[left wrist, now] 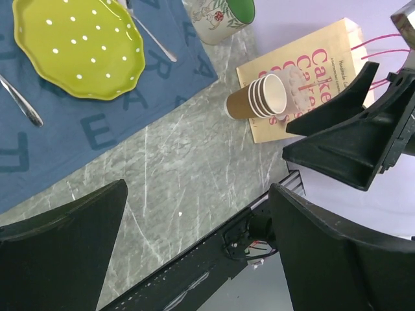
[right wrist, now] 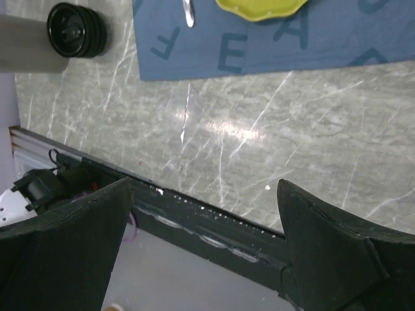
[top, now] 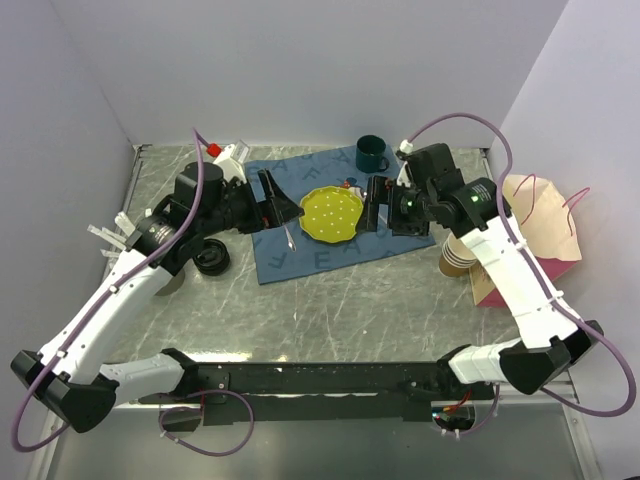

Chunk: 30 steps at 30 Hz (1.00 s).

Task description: Pack the takeout coffee

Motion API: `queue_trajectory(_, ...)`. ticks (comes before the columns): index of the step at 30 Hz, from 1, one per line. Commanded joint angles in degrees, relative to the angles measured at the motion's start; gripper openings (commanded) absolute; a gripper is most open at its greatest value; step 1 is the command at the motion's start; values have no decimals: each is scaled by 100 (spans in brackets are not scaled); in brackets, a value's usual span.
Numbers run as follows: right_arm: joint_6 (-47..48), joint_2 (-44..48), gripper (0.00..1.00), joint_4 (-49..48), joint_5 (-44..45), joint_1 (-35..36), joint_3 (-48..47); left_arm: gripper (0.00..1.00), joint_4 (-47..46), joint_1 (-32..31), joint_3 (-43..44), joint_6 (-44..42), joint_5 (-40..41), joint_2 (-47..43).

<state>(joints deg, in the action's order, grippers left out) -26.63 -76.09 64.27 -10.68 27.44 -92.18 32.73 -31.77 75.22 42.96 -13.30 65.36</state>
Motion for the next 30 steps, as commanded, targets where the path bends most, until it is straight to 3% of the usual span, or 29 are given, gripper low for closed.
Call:
queue_trajectory(1,114,69,100,-65,451,-28,-439,97,-267,13,27,46,-85,-59)
queue_trajectory(4,-105,-195,100,655,1627,-28,-1044,97,-145,13,115,11,20,-24)
queue_trajectory(9,369,-616,100,1535,3893,-142,-1320,97,-21,13,221,-112,249,-94)
queue_trajectory(12,518,-1091,99,1676,4310,-379,-1119,97,-21,13,116,-113,354,-164)
queue_trajectory(15,904,-1241,93,1247,4242,-573,-653,97,-12,13,-42,-25,320,-217)
queue_trajectory(16,1019,-1250,89,985,3814,-817,-443,97,-30,13,-156,10,284,-234)
queue_trajectory(17,1142,-1293,76,921,3662,-924,-380,97,-56,13,-209,63,249,-261)
queue_trajectory(20,1265,-1495,53,720,3503,-1319,-221,97,-118,13,-438,142,179,-305)
queue_trajectory(23,1485,-1838,40,709,3221,-1653,-212,97,-65,13,-517,116,65,-270)
queue_trajectory(26,1415,-1962,38,754,3326,-1934,-230,97,110,13,-438,64,117,-226)
queue_trajectory(30,1485,-1979,38,552,2810,-2242,-11,97,93,13,-517,55,179,-261)
